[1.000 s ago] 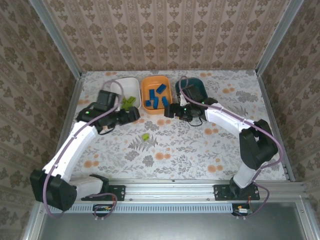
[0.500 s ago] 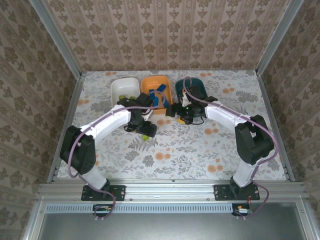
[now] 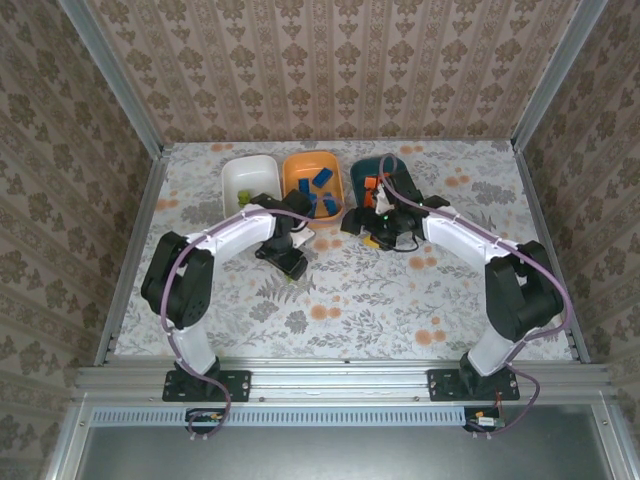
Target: Sort the legos into containers by color
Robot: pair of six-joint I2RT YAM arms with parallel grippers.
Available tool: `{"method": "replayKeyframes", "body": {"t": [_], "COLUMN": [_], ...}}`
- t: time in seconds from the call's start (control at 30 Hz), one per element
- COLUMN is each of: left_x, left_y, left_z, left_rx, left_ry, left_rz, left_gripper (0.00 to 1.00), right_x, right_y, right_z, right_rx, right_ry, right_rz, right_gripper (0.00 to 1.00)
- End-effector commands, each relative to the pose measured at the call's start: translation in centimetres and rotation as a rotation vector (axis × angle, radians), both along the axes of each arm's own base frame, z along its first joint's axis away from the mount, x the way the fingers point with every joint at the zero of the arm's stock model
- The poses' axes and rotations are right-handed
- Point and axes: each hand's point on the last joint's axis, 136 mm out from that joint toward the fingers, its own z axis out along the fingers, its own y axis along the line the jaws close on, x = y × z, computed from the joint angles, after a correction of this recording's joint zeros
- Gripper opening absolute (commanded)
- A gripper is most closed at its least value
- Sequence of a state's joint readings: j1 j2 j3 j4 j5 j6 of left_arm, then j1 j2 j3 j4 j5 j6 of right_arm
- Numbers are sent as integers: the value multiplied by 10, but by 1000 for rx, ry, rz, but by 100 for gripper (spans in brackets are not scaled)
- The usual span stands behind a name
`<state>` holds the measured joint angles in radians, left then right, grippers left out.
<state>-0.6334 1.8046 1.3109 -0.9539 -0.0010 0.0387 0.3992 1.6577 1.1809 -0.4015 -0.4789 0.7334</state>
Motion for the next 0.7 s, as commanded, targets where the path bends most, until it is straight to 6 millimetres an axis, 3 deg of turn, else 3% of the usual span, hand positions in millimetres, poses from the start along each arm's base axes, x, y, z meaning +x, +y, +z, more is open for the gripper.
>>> {"method": "replayKeyframes", "body": {"t": [0.0, 0.37, 0.67], "left_x": [2, -5, -10], "left_y": [-6, -10, -9], "left_z": [-2, -24, -42], "left_rx": [-16, -25, -27], "left_ry": [22, 87, 142], "left_rz": [-62, -80, -62], "left_gripper": [59, 55, 43], "right_x": [-9, -16, -19], "right_y": [-11, -19, -23], "right_z": [2, -1, 1], "right_rx": [-25, -40, -43], "right_ry": [7, 8, 1], "right_rz": [-18, -52, -75], "right_gripper": [77, 78, 78]}}
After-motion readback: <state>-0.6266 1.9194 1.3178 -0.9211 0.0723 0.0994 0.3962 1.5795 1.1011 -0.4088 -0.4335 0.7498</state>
